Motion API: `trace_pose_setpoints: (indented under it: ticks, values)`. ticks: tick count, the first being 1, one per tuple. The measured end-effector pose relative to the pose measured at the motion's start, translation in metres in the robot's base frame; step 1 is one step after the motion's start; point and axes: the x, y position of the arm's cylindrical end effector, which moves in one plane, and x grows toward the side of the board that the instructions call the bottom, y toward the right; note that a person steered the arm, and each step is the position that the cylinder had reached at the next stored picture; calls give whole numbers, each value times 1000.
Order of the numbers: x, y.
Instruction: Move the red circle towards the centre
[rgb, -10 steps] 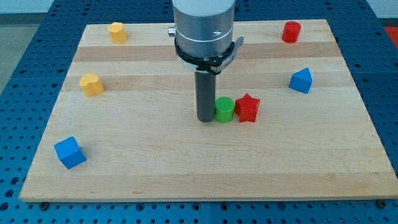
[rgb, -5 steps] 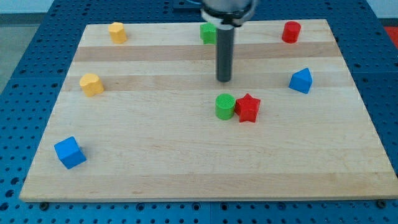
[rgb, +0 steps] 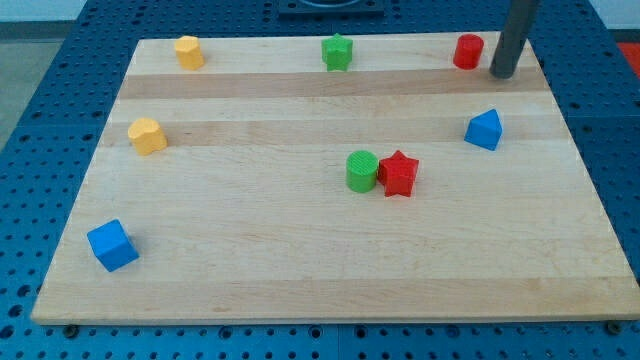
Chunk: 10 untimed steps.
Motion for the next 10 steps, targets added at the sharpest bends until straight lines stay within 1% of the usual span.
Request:
trace_pose_setpoints:
  ticks: [1, 2, 3, 5, 6, 8, 10]
  values:
    - [-33, 2]
    - [-46, -9]
    - [-46, -32]
    - [-34, -69]
    - [-20, -95]
    - [24, -137]
    - [34, -196]
